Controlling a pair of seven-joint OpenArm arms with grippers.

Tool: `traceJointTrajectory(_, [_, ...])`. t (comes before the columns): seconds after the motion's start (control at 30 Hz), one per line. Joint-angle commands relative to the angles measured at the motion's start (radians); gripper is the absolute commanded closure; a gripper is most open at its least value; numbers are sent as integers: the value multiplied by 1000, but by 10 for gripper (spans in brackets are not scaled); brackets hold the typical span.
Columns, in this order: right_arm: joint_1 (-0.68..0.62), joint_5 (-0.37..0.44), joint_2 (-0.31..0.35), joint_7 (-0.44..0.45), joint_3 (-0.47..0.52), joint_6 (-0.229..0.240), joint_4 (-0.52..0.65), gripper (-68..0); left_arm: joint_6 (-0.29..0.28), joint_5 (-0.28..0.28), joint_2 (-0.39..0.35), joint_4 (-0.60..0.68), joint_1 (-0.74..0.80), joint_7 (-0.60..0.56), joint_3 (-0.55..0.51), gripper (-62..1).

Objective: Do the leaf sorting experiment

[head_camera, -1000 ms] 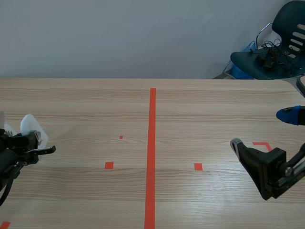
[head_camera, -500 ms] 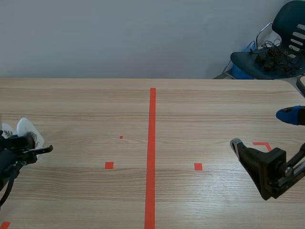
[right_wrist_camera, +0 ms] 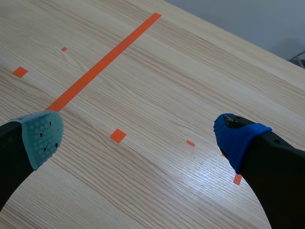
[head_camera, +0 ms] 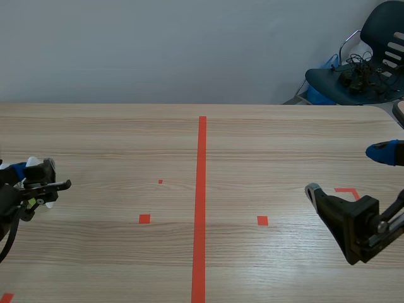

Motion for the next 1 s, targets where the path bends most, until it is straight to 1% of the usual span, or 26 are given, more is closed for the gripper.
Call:
traceJointTrajectory(0.0, [12, 11, 7, 11, 13, -3, 21, -679, -6, 1, -29, 56, -11, -13, -1, -287])
traceJointTrajectory(0.13, [12, 11, 7, 10, 13, -3, 21, -679, -9, 0, -62, 151, -8, -8, -1, -287])
traceJointTrajectory(0.27, [12, 11, 7, 11, 13, -3, 21, -679, -14, 0, -116, 293, 13, 56, -1, -287])
traceJointTrajectory(0.3, [12, 11, 7, 11, 13, -3, 22, -679, -27, 0, -133, 335, 26, 72, -1, -287])
traceJointTrajectory(0.4, [12, 11, 7, 11, 13, -4, 38, -679, -86, 0, -184, 463, 83, 108, -2, -287])
traceJointTrajectory(0.53, [12, 10, 7, 11, 13, -4, 82, -679, -190, 0, -241, 626, 188, 121, -1, -290])
traceJointTrajectory(0.57, [12, 10, 7, 10, 14, -5, 91, -679, -215, 0, -251, 661, 217, 121, -1, -309])
traceJointTrajectory(0.6, [12, 10, 7, 10, 15, -5, 99, -679, -235, 0, -259, 693, 246, 121, -1, -342])
traceJointTrajectory(0.77, [12, 10, 7, 2, 15, -9, 126, -679, -344, 0, -275, 812, 385, 121, -1, -584])
traceJointTrajectory(0.8, [12, 10, 7, -3, 15, -9, 129, -679, -358, 0, -275, 829, 412, 121, -1, -622])
traceJointTrajectory(0.87, [11, 10, 5, -19, 15, -12, 133, -679, -376, -9, -275, 859, 469, 122, -1, -623])
traceJointTrajectory(0.97, [11, 11, -6, -29, 15, -12, 133, -679, -388, -62, -276, 907, 552, 145, -1, -623])
